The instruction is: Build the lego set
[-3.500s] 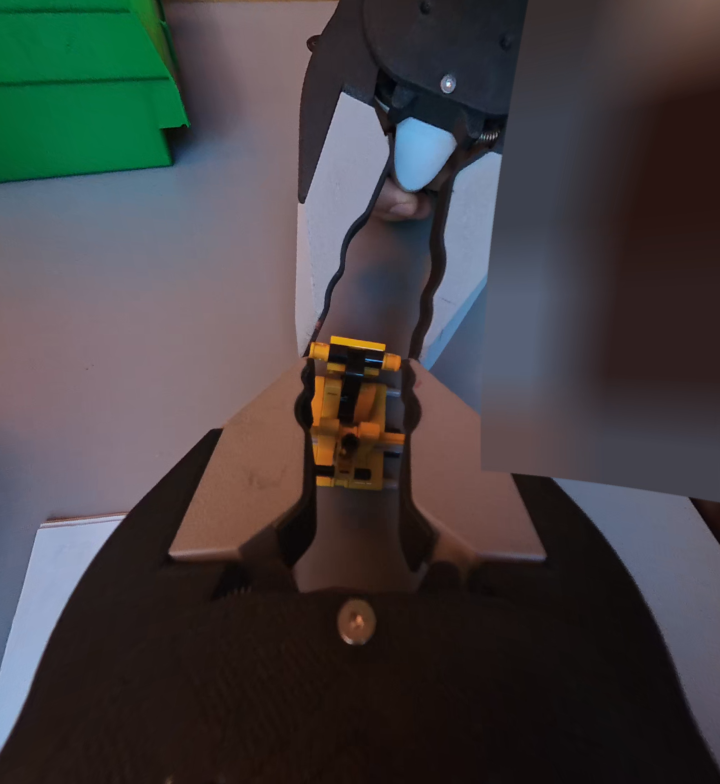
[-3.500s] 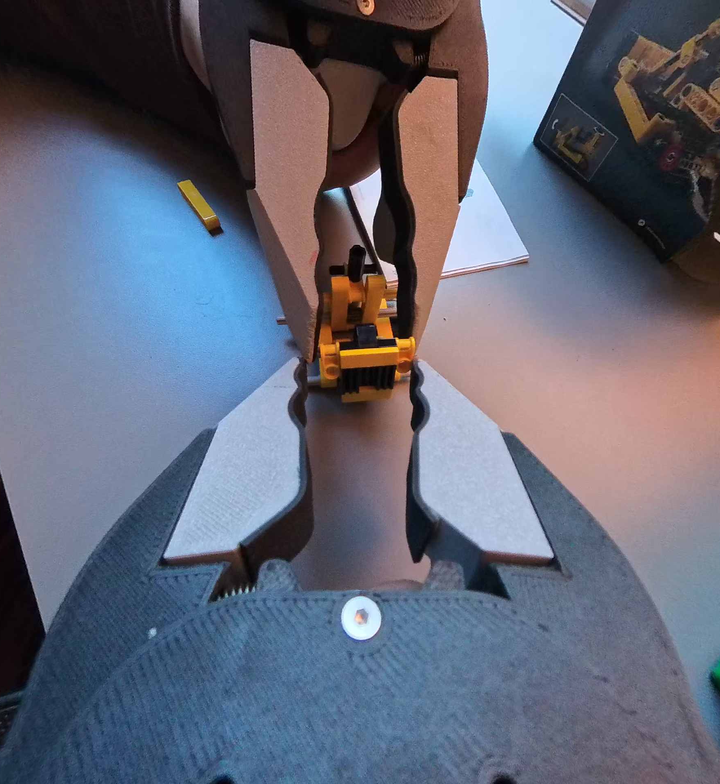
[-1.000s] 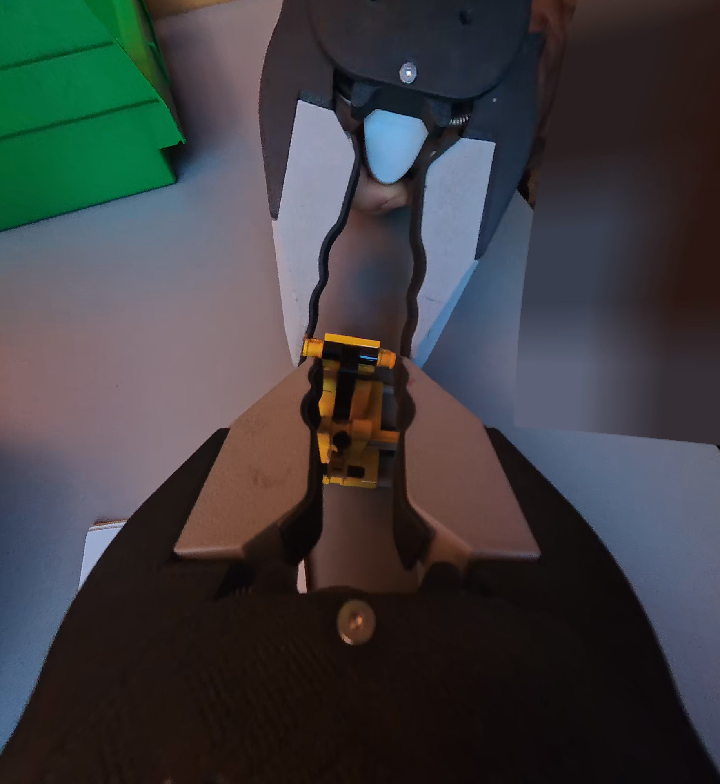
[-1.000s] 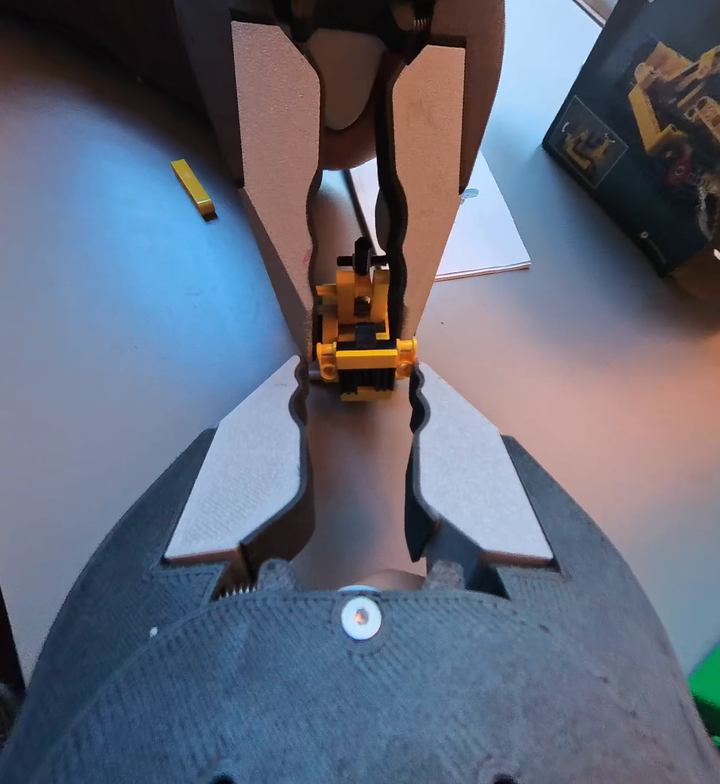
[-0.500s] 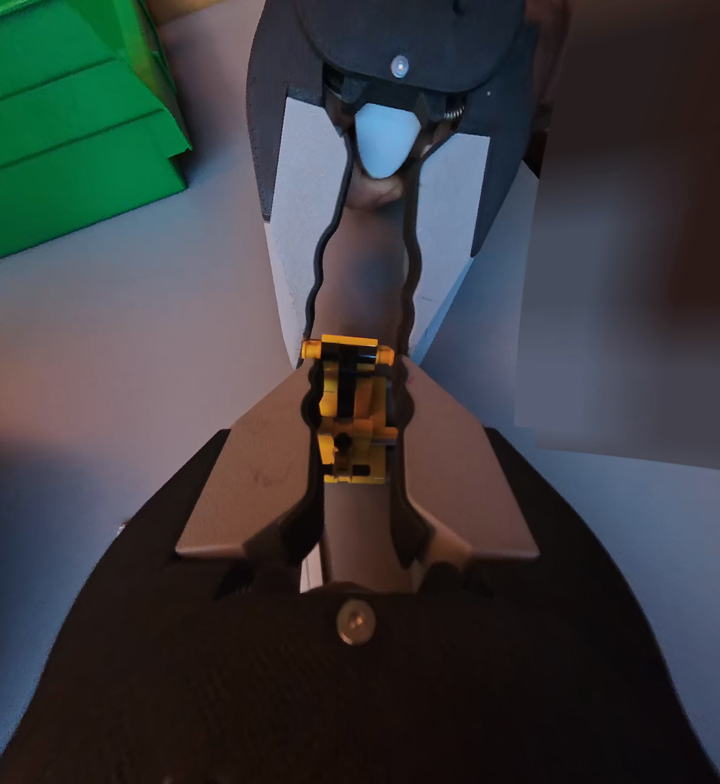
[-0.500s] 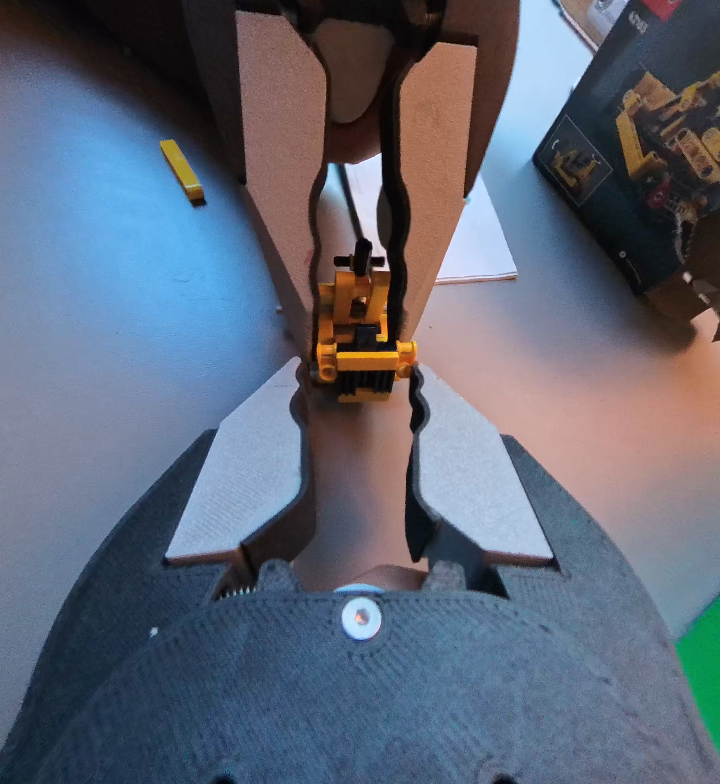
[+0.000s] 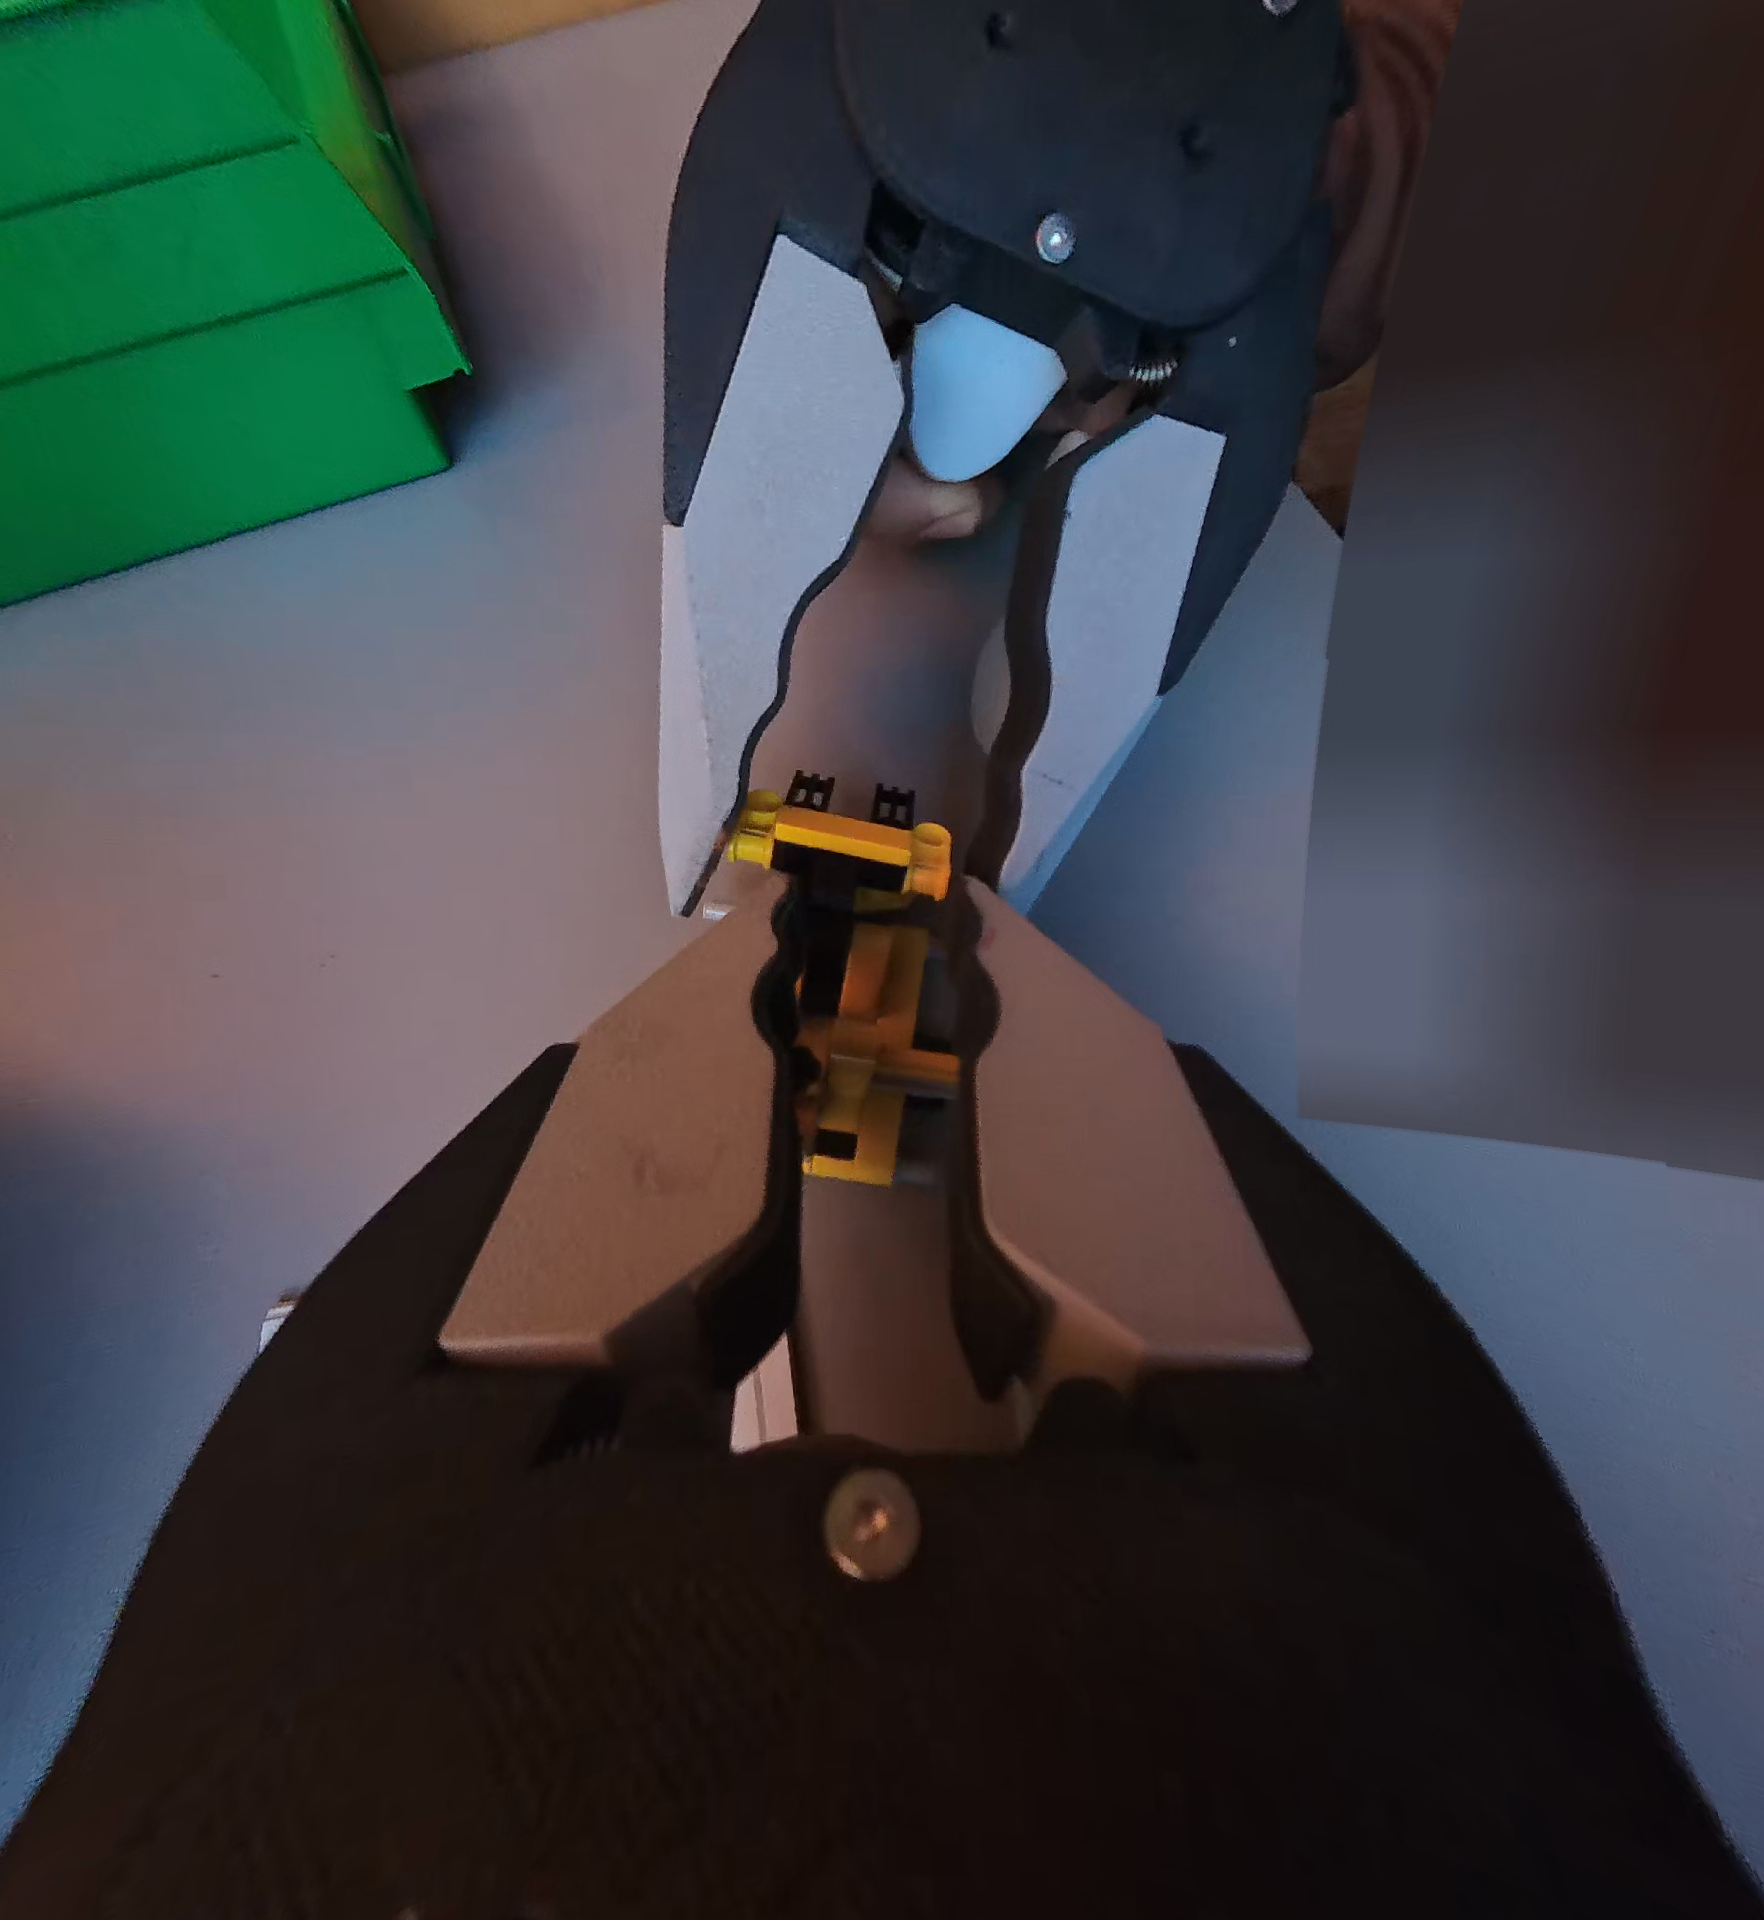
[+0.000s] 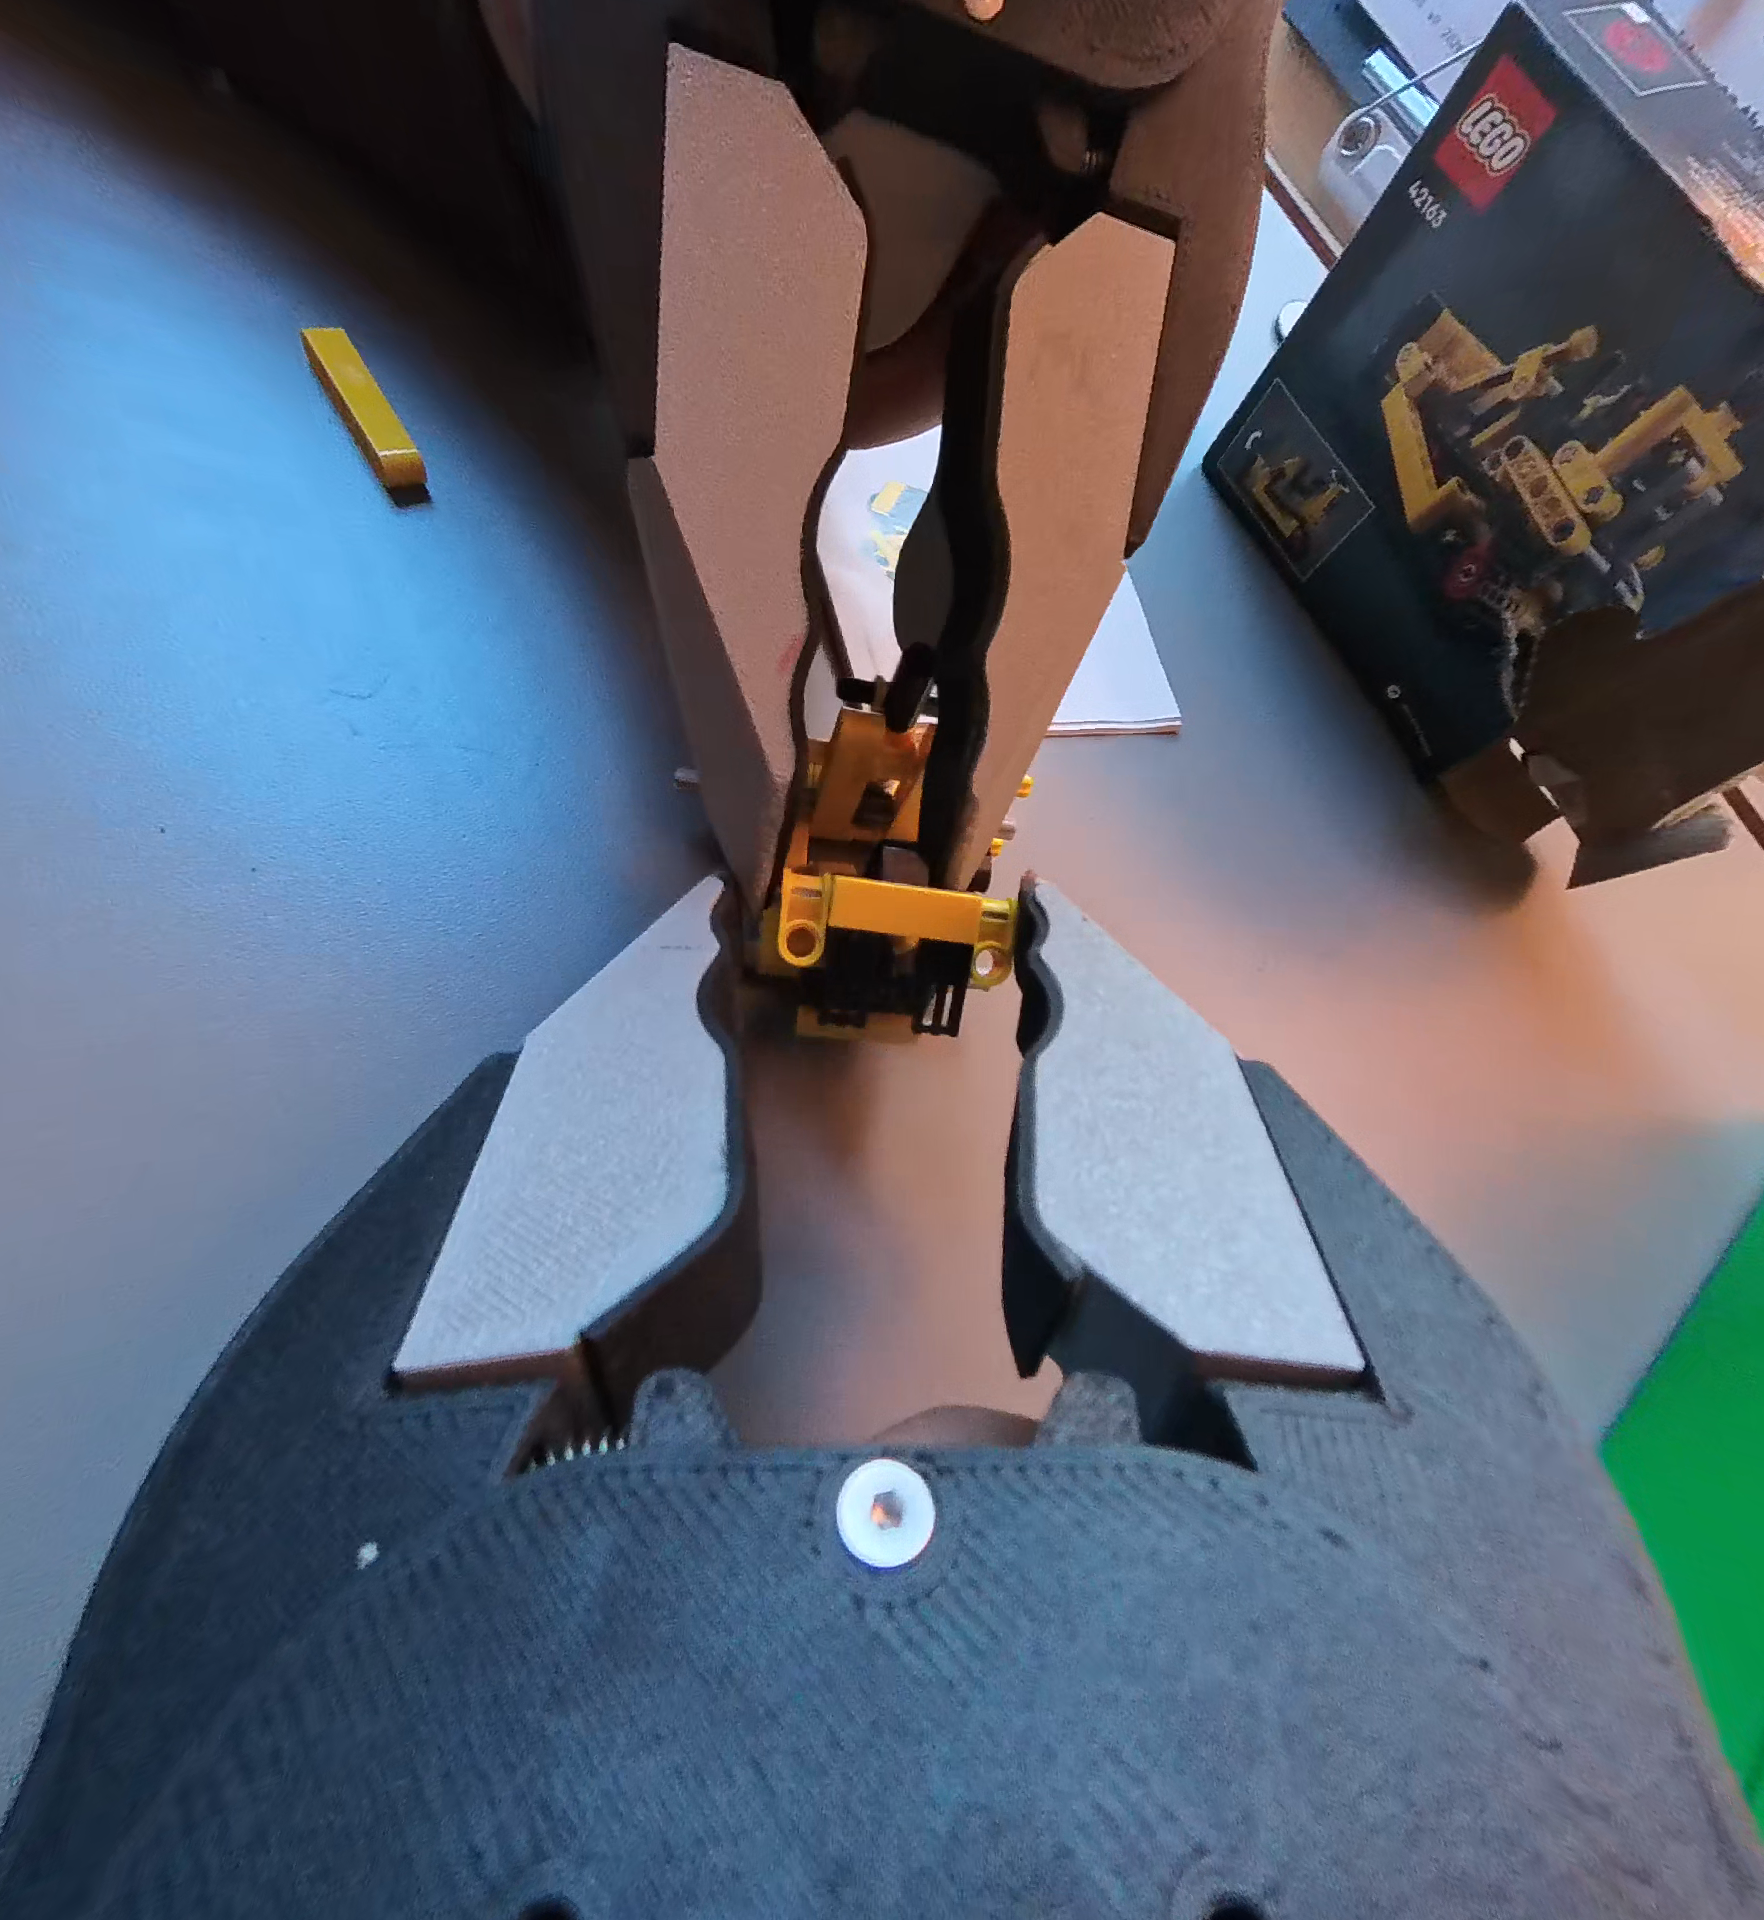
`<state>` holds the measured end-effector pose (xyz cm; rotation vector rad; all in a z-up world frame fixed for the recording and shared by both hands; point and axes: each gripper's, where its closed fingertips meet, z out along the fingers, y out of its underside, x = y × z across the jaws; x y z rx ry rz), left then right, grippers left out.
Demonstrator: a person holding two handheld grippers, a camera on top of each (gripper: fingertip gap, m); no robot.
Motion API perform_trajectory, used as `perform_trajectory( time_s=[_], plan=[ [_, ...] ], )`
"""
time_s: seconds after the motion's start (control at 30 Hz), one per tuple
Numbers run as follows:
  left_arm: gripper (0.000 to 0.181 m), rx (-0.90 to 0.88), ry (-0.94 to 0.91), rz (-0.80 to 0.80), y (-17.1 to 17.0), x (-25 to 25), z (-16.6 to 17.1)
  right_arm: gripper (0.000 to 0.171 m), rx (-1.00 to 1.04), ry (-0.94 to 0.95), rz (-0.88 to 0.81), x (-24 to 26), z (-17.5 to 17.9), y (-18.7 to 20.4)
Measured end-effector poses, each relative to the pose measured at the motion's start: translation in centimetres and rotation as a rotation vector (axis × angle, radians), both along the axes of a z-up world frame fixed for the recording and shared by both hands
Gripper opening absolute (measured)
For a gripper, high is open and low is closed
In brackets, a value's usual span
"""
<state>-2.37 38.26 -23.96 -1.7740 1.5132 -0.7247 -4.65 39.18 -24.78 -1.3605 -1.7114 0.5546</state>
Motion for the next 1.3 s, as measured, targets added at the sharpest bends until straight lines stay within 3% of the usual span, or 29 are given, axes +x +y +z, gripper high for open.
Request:
perform_trajectory(
  time_s=[0.3, 1.3],
  plan=[
    [0.033, 0.011, 0.062, -0.029, -0.4, -0.5, -0.6, 0.048, -0.047, 0.026, -0.002, 0.7, 0.4, 0.3],
    [0.025, -0.030, 0.048, -0.007, -0.2, -0.5, 0.0, 0.040, -0.270, -0.006, -0.001, 0.8, 0.0, -0.4]
  ],
)
